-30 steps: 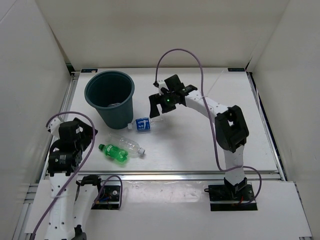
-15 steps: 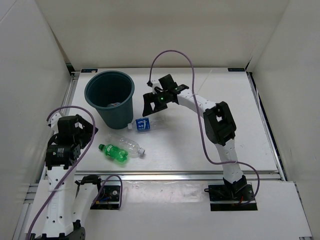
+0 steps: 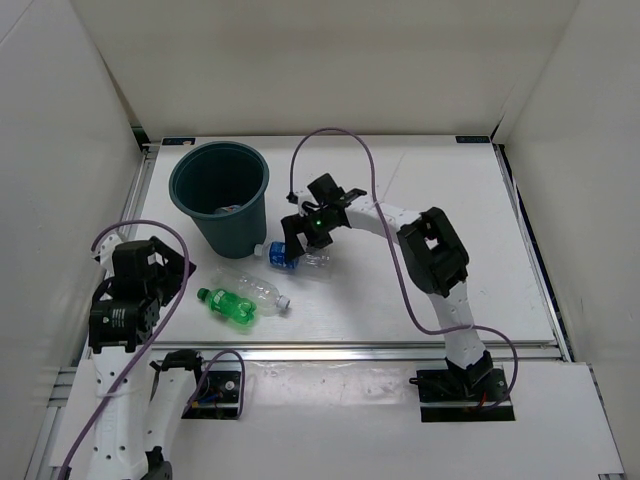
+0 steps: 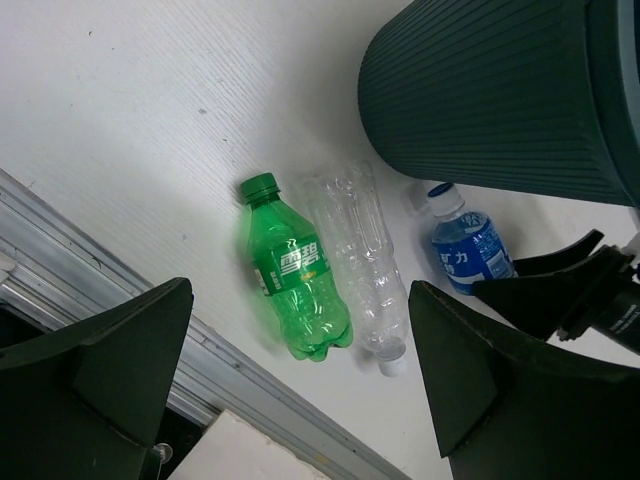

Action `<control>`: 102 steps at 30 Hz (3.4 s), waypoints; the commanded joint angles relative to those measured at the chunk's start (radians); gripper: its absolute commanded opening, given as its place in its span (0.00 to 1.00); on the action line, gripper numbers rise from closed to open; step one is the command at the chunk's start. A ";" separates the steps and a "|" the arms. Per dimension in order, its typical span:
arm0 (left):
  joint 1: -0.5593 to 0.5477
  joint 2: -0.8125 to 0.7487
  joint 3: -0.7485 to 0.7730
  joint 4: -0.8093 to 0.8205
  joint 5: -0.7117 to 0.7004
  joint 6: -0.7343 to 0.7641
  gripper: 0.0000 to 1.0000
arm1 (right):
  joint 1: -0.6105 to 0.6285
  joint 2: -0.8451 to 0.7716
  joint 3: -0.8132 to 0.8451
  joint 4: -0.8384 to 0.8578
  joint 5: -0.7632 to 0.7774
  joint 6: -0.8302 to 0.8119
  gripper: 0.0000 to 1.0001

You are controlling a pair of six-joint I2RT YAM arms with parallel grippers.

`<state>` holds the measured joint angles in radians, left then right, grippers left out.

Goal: Put the plastic bottles in the bin

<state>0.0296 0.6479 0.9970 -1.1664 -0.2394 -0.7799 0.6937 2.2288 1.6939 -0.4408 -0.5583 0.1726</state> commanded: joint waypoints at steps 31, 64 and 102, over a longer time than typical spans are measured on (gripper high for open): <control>-0.003 -0.071 -0.189 0.024 0.029 -0.110 1.00 | 0.125 -0.118 0.831 -0.117 0.322 0.199 0.53; -0.003 0.001 -0.429 0.125 0.238 -0.343 1.00 | 0.109 -0.687 0.130 -0.170 0.552 0.113 1.00; -0.003 0.221 0.150 0.361 -0.097 -0.174 0.68 | 0.059 -0.761 0.015 -0.357 0.451 0.091 1.00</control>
<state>0.0273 0.7311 1.1069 -0.8886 -0.2802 -1.0576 0.7540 1.4872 1.7199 -0.8139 -0.0639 0.2592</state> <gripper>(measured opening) 0.685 0.998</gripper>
